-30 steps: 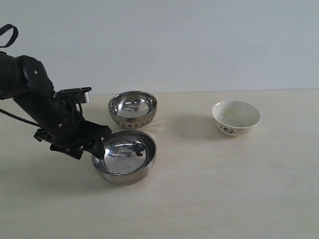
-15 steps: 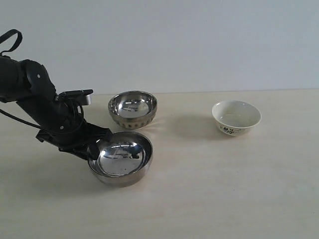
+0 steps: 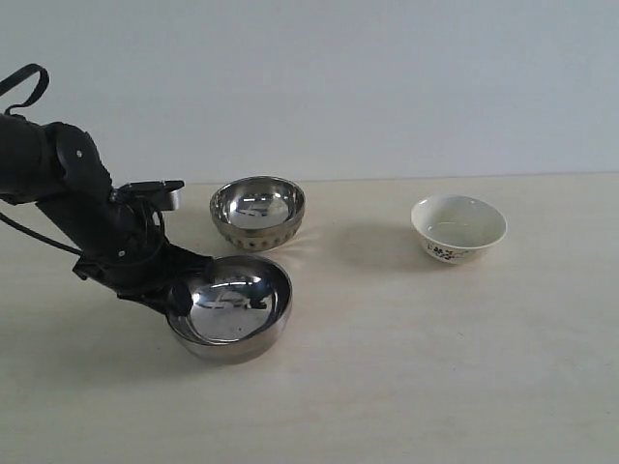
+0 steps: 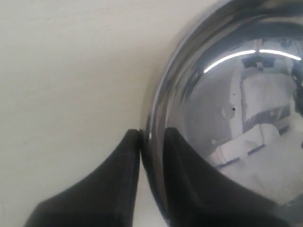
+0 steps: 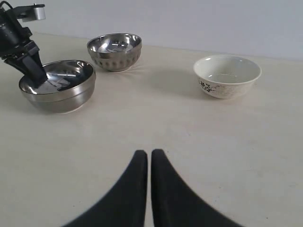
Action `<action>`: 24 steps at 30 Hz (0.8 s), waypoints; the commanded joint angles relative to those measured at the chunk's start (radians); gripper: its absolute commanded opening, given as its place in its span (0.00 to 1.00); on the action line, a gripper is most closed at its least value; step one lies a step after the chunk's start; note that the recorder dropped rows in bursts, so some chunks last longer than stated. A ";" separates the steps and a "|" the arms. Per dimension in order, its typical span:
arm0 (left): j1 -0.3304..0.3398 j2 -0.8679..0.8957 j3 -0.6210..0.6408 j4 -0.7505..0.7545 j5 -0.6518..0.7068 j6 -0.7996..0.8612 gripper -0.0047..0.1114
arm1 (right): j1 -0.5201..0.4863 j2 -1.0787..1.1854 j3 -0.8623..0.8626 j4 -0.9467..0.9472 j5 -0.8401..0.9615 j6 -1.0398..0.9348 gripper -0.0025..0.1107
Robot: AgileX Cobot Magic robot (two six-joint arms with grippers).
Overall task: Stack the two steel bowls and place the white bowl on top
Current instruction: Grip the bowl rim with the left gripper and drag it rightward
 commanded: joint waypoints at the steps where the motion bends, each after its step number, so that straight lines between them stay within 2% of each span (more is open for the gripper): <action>1: -0.005 0.035 -0.005 -0.027 -0.003 0.007 0.17 | -0.006 -0.006 0.000 -0.005 -0.005 -0.004 0.02; 5: -0.005 0.035 -0.007 -0.027 -0.007 0.009 0.16 | -0.006 -0.006 0.000 -0.005 -0.005 -0.004 0.02; 9: -0.005 0.011 -0.007 -0.029 0.002 0.034 0.07 | -0.006 -0.006 0.000 -0.005 -0.005 -0.004 0.02; 18: -0.005 -0.076 -0.007 -0.029 0.055 0.056 0.07 | -0.006 -0.006 0.000 -0.005 -0.005 -0.004 0.02; 24: -0.005 -0.134 -0.007 -0.029 0.155 0.058 0.07 | -0.006 -0.006 0.000 -0.005 -0.005 -0.004 0.02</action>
